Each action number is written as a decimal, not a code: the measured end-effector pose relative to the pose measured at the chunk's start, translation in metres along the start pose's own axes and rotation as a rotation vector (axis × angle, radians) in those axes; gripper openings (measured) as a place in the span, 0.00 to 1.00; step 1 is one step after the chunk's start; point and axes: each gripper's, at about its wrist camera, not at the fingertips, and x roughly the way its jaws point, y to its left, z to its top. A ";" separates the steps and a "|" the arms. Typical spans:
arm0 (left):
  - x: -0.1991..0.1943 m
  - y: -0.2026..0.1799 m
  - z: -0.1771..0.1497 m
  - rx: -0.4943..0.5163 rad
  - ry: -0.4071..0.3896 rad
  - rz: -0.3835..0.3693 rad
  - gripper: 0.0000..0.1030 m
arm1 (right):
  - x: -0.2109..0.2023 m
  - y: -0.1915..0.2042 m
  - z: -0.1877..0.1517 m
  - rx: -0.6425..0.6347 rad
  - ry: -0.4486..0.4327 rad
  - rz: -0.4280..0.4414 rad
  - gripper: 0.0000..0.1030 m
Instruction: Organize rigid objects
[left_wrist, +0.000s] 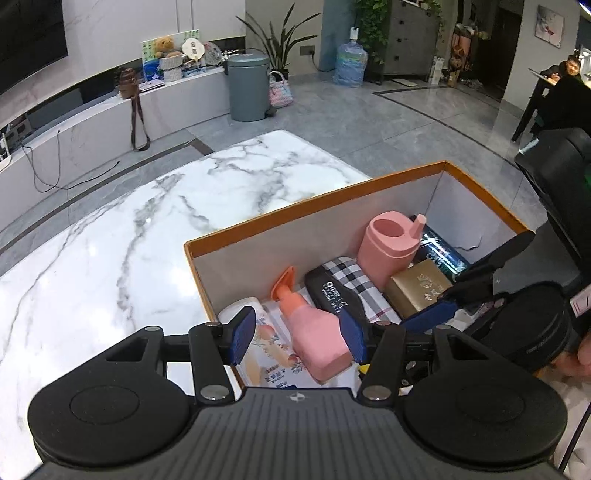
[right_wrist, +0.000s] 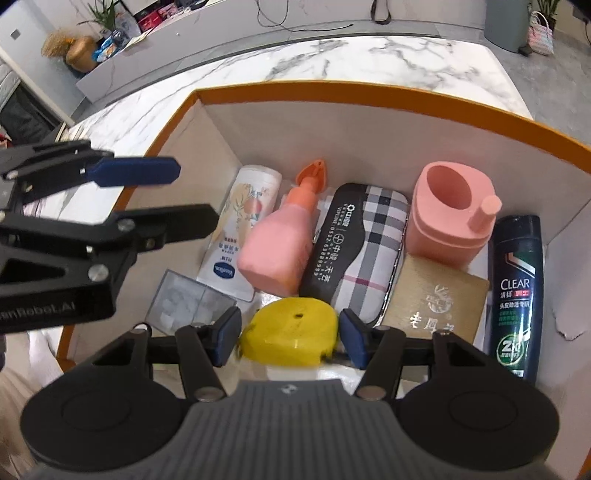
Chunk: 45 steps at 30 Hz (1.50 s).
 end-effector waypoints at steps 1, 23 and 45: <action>-0.002 0.000 -0.001 -0.012 -0.003 0.003 0.61 | -0.002 -0.001 0.000 0.005 -0.005 0.001 0.58; -0.165 -0.044 -0.020 -0.164 -0.302 0.138 0.60 | -0.161 0.029 -0.067 -0.014 -0.379 -0.177 0.83; -0.147 -0.091 -0.105 -0.318 -0.455 0.546 1.00 | -0.137 0.101 -0.199 -0.060 -0.754 -0.390 0.97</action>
